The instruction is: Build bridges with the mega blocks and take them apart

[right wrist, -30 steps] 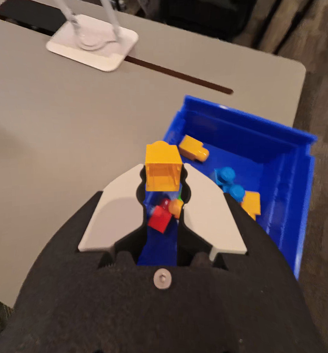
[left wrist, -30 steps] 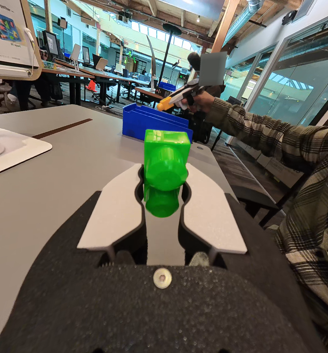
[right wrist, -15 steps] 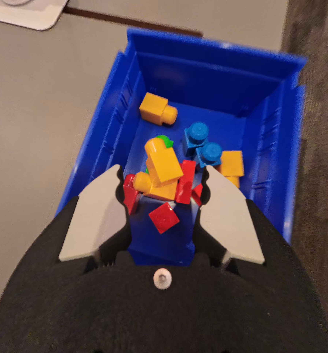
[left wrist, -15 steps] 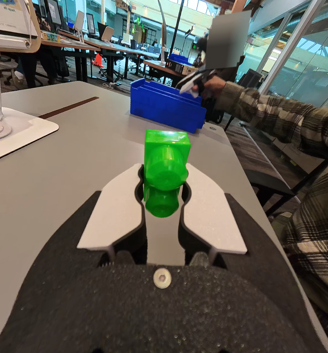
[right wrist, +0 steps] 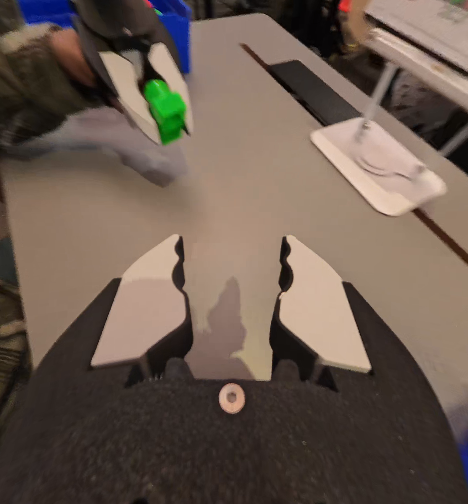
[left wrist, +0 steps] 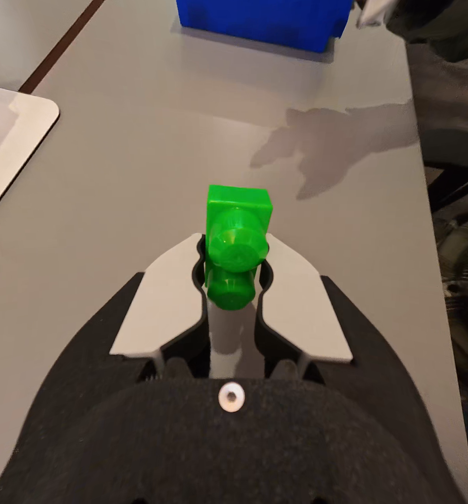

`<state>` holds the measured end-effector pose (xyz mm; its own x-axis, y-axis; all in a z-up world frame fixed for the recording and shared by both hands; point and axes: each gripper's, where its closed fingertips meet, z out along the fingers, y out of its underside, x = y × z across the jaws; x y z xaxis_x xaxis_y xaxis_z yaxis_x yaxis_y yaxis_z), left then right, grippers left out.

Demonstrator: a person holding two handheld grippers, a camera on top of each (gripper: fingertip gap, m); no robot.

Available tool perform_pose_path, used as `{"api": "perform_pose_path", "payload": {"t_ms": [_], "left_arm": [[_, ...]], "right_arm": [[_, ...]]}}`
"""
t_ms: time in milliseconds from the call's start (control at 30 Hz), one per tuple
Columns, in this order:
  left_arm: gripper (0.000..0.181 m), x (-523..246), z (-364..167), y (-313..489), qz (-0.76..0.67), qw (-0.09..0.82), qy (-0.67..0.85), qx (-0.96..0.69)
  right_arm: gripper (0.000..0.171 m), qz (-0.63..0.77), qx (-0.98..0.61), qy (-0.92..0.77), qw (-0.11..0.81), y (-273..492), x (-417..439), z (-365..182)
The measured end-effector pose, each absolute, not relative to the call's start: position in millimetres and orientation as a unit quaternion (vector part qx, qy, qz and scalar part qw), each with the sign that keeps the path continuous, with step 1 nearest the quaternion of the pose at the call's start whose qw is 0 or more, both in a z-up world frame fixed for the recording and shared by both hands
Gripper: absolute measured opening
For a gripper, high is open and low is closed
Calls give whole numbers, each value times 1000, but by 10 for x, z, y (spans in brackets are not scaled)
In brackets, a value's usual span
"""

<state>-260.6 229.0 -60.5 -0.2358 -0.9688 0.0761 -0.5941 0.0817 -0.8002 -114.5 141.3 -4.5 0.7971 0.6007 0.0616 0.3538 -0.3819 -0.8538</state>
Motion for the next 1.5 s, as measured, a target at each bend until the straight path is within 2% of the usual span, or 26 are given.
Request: {"api": "perform_pose_path", "payload": {"t_ms": [100,300,533,700,800,867,1000,1100,1133,1300,1400,1500], "left_arm": [[37,-2504,-579,2249,-352,260,696,-570],[37,-2372,-635,2192,-322,264,700,-580],[37,-2270,-684,2278,-267,285,699,-599],[37,-2221,-704,2302,-244,289,703,-602],[37,-2204,-708,2321,-237,291,701,-607],[37,-2204,-733,2352,-221,292,702,-611],[37,-2200,-753,2389,-206,299,700,-615],[38,-2165,-720,2348,-231,298,690,-618],[41,-2152,-703,2336,-243,299,686,-618],[63,-2132,-589,2285,-315,309,652,-617],[73,-2220,-510,2244,-362,310,628,-615],[73,-2400,-419,2231,-410,324,604,-602]], "right_arm": [[70,188,-823,-268,464,1648,-1622,-125],[83,314,-831,-171,427,2018,-2036,-163],[81,394,-836,-100,367,2223,-2211,-239],[79,396,-850,-80,338,2334,-2262,-348],[66,407,-850,-76,325,2368,-2311,-387],[47,433,-841,-80,315,2364,-2385,-377],[44,443,-840,-84,302,2377,-2379,-396],[43,459,-833,-86,298,2345,-2341,-365],[38,462,-830,-89,299,2325,-2318,-340],[37,442,-829,-94,330,2241,-1975,-175],[36,390,-841,-95,362,2126,-1512,10],[35,313,-863,-67,391,1902,-747,209]]}}
